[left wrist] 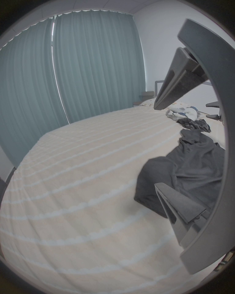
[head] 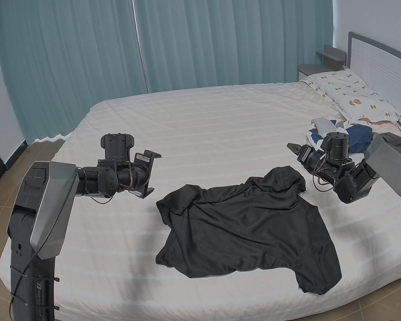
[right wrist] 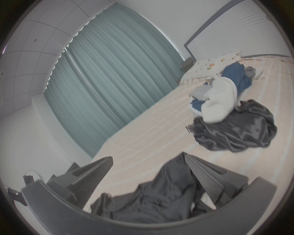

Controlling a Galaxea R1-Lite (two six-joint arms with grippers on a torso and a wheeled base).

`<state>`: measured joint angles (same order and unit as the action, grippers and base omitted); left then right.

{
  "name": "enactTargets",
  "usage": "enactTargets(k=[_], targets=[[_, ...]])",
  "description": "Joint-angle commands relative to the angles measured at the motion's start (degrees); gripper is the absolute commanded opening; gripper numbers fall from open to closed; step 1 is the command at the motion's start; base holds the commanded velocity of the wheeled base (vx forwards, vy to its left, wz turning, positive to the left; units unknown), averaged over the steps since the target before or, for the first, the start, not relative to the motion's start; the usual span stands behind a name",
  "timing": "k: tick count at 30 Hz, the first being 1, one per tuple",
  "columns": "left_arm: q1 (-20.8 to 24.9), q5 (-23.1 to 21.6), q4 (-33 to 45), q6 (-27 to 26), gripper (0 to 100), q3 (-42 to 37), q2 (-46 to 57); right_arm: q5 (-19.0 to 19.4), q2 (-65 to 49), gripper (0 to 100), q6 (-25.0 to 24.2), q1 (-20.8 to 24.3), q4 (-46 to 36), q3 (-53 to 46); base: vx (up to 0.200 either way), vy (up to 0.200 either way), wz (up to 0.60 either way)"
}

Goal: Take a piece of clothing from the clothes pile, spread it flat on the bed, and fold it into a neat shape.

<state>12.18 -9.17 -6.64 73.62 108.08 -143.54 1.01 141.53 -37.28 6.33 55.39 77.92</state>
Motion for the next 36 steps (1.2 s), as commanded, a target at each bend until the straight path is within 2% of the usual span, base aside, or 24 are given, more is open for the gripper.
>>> enactTargets(k=[1, 2, 4, 5, 6, 10, 13, 19, 27, 30, 31, 36], targets=[[-1.0, -5.2, -6.2, -3.3, 100, -25.4, 14.9, 3.8, -15.7, 100, 1.0, -0.9, 5.2, -25.9, 0.0, 0.0, 0.0], [-0.8, -5.2, -8.4, -3.7, 100, -29.2, 16.3, 3.9, -16.8, 100, 0.8, -0.9, 5.7, -28.9, 0.0, 0.0, 0.0], [-0.8, -5.2, -9.1, -3.8, 100, -30.5, 16.7, 3.9, -17.3, 100, 0.7, -0.9, 5.8, -29.9, 0.0, 0.0, 0.0], [0.3, -5.3, -15.5, -5.1, 100, -41.6, 20.3, 4.7, -19.8, 100, 0.1, -0.9, 7.0, -38.1, 0.0, 0.0, 0.0], [1.1, -5.2, -18.7, -6.0, 100, -46.4, 21.1, 5.4, -20.2, 100, 0.0, -0.9, 8.2, -42.1, 0.0, 0.0, 0.0], [2.3, -4.6, -26.6, -7.3, 100, -55.5, 21.0, 6.5, -18.9, 100, -0.2, -0.9, 15.2, -51.1, 0.0, 0.0, 0.0], [3.5, -4.6, -30.4, -7.4, 100, -60.4, 20.9, 6.5, -16.6, 100, -2.3, -0.9, 23.3, -56.7, 0.0, 0.0, 0.0], [4.9, -4.5, -33.2, -7.5, 100, -63.5, 20.3, 8.3, -12.9, 100, -4.6, -1.8, 32.3, -63.7, 0.0, 0.0, 0.0], [5.8, -0.4, -33.7, -8.8, 100, -64.3, 19.3, 10.6, -11.0, 100, -5.0, -3.2, 33.8, -67.1, 0.0, 0.0, 0.0], [6.5, 1.6, -33.7, -11.0, 100, -64.2, 18.7, 11.5, -11.2, 100, -5.1, -3.2, 34.1, -67.5, 0.0, 0.0, 0.0], [7.3, 4.1, -33.7, -13.2, 100, -63.9, 17.3, 11.6, -11.3, 100, -5.1, -3.1, 34.1, -67.6, 0.0, 0.0, 0.0], [9.6, 9.6, -33.8, -14.7, 100, -62.5, 14.8, 11.6, -11.5, 100, -4.9, -3.0, 34.1, -67.7, 0.0, 0.0, 0.0]])
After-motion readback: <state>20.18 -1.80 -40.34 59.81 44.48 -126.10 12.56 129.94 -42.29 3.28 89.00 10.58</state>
